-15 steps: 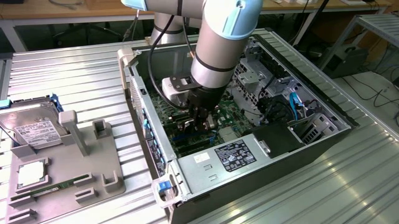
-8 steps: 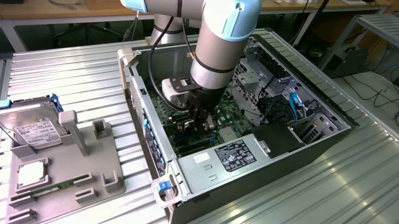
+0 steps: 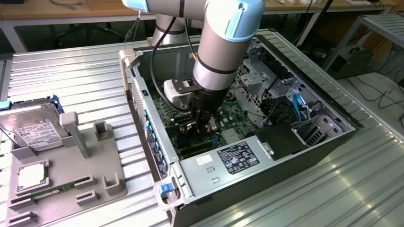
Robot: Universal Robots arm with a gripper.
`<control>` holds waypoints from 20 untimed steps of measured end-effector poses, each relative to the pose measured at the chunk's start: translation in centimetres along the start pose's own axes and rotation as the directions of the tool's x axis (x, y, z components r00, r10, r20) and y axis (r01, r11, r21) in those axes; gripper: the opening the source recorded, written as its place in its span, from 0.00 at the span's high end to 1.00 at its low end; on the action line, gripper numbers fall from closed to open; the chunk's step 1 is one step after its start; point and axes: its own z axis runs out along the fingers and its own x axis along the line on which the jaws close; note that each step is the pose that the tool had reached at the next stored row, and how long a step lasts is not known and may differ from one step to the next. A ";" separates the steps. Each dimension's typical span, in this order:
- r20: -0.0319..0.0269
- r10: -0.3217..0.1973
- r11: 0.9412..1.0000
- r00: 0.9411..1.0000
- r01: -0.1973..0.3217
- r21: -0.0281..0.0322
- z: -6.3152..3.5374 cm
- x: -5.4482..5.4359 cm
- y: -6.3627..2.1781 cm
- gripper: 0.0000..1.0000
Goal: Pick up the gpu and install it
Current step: 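Insert the gpu into the slot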
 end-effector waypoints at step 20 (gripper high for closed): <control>0.001 0.000 1.000 1.000 0.000 0.005 0.47 -0.1 0.13 0.64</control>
